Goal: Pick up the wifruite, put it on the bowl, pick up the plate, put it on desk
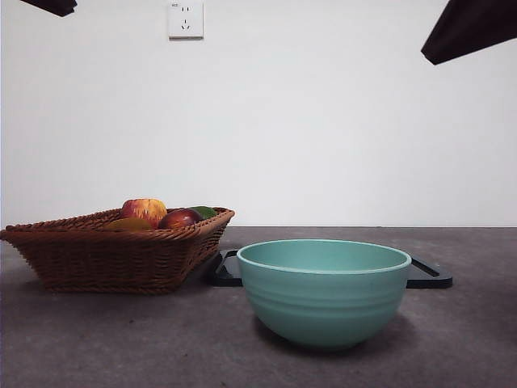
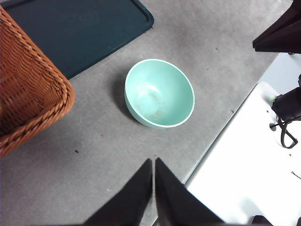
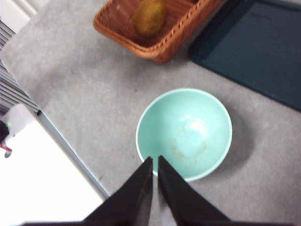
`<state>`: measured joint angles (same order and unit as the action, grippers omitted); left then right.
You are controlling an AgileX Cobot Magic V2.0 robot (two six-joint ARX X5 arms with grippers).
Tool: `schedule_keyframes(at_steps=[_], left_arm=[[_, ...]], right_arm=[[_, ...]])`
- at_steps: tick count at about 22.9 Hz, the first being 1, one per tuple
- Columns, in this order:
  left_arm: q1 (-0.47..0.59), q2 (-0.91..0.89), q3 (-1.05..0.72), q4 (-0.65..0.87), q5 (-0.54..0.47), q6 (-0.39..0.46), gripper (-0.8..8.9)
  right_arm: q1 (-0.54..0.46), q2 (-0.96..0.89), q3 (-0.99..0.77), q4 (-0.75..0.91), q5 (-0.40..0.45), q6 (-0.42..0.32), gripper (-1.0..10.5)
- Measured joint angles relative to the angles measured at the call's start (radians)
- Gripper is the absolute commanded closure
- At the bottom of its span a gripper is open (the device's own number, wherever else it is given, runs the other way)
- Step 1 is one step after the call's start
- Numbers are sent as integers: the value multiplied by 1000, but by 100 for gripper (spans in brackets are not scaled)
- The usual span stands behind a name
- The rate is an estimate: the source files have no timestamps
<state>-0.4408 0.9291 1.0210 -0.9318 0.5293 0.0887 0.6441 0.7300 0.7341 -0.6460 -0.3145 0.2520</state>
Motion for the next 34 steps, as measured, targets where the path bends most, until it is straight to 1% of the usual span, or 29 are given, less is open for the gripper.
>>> schedule_keyframes(at_steps=[12,16,19,22,25,28,31,34], left_arm=[[0,-7,0,2,0,0,806],[6,-42,-1,107,-4,3,806],[73,-122,-4,306,-63,32,806],[182,-233,-11,503,-115,42,806],[298,-360,-58,556,-235,47,806],[368,-471,-141,583,-342,50,806],[415,-570,-241,608,-397,51,806],[451,-668,-342,640,-402,50,806]], right_arm=[[0,0,0,14,0,0,937],[0,0,0,14,0,0,936],[0,0,0,14,0,0,937],[0,0,0,14,0,0,936],[0,0,0,14,0,0,936],[0,0,0,14,0,0,937],[0,0,0,14,0,0,936],[0,0,0,14,0,0,937]])
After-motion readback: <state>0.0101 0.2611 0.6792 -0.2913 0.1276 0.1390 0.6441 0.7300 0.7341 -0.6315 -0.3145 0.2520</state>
